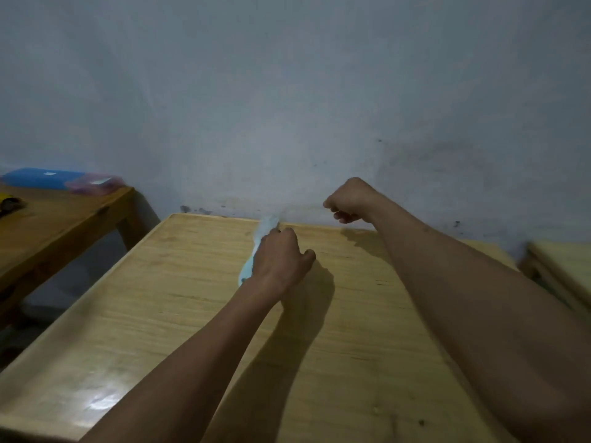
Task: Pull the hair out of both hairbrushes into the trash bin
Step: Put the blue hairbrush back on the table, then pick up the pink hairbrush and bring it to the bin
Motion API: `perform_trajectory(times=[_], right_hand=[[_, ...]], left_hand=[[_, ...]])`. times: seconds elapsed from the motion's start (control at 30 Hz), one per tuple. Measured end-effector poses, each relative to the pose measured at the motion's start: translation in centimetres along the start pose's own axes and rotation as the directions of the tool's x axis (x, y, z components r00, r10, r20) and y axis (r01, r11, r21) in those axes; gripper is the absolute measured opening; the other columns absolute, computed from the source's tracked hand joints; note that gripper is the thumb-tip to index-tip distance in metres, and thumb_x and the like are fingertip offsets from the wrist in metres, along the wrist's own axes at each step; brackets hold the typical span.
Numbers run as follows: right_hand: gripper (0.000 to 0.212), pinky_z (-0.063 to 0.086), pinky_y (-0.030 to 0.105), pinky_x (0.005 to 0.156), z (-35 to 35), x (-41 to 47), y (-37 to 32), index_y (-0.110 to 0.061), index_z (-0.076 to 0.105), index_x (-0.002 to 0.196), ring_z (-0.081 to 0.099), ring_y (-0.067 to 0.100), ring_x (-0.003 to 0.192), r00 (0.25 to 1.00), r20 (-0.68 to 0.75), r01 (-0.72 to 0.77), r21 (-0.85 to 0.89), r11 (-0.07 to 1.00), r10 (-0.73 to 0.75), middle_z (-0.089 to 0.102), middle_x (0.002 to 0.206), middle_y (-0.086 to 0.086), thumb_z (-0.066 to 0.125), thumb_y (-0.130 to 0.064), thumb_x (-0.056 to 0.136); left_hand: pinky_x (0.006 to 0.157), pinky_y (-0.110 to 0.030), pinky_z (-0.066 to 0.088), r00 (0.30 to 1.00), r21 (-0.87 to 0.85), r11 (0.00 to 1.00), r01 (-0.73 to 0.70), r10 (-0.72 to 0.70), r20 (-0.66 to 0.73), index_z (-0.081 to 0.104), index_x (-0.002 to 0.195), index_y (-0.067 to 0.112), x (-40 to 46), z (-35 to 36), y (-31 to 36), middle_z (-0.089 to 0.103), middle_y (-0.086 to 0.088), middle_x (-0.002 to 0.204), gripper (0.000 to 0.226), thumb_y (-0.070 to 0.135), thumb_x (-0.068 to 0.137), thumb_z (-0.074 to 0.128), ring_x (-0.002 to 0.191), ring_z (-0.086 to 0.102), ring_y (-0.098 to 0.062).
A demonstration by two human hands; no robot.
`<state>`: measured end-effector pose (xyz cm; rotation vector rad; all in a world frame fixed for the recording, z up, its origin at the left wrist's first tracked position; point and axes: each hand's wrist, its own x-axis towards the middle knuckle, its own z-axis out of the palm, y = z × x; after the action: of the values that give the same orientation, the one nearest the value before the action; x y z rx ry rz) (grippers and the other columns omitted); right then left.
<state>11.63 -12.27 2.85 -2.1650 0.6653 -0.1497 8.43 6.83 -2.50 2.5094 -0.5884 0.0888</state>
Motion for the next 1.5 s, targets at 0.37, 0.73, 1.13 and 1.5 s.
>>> perform_trajectory(times=[0.37,0.73,1.13,1.5], right_hand=[[0.046,0.061,0.049,0.091,-11.7,-8.3,10.4,-0.004,0.057,0.102,0.067,0.035,0.103,0.971,-0.201,-0.198,-0.378,0.904,0.128,0.065,0.114,0.016,0.080,-0.039,0.083],[0.015,0.053,0.028,0.048,-9.4,-9.1,14.1,0.001,0.070,0.074,0.068,0.027,0.054,0.966,-0.107,-0.253,-0.177,0.951,0.237,0.070,0.067,0.016,0.082,-0.007,0.073],[0.022,0.057,0.029,0.052,-5.4,-8.9,4.1,-0.003,0.065,0.077,0.065,0.024,0.055,0.999,0.036,-0.032,0.034,0.999,0.031,0.067,0.069,0.013,0.079,-0.021,0.079],[0.019,0.066,0.038,0.077,6.8,-14.9,-10.2,-0.003,0.070,0.085,0.073,0.028,0.069,0.914,0.323,0.200,0.169,0.965,-0.246,0.071,0.082,0.013,0.072,-0.020,0.077]], left_hand=[[0.058,-0.030,0.039,0.918,-0.109,0.981,-0.160,0.188,0.350,0.053,0.080,0.011,-7.9,6.5,14.3,0.060,-0.006,0.079,0.047,0.054,0.098,0.057,0.072,0.061,-0.024],[0.092,-0.044,0.056,0.894,-0.087,0.992,-0.093,0.121,0.432,0.047,0.145,0.006,-9.9,8.7,17.5,0.066,-0.016,0.117,0.045,0.020,0.102,0.048,0.109,0.065,-0.034],[0.065,-0.032,0.044,0.939,-0.253,0.961,0.109,-0.016,0.344,0.055,0.116,0.002,-9.4,0.9,11.3,0.062,-0.013,0.104,0.043,0.023,0.087,0.080,0.092,0.061,-0.027],[0.063,-0.031,0.062,0.932,-0.690,0.628,0.359,-0.276,0.233,0.062,0.087,0.001,-12.9,-9.0,-2.3,0.065,-0.018,0.083,0.017,0.010,0.090,0.076,0.059,0.063,-0.023]])
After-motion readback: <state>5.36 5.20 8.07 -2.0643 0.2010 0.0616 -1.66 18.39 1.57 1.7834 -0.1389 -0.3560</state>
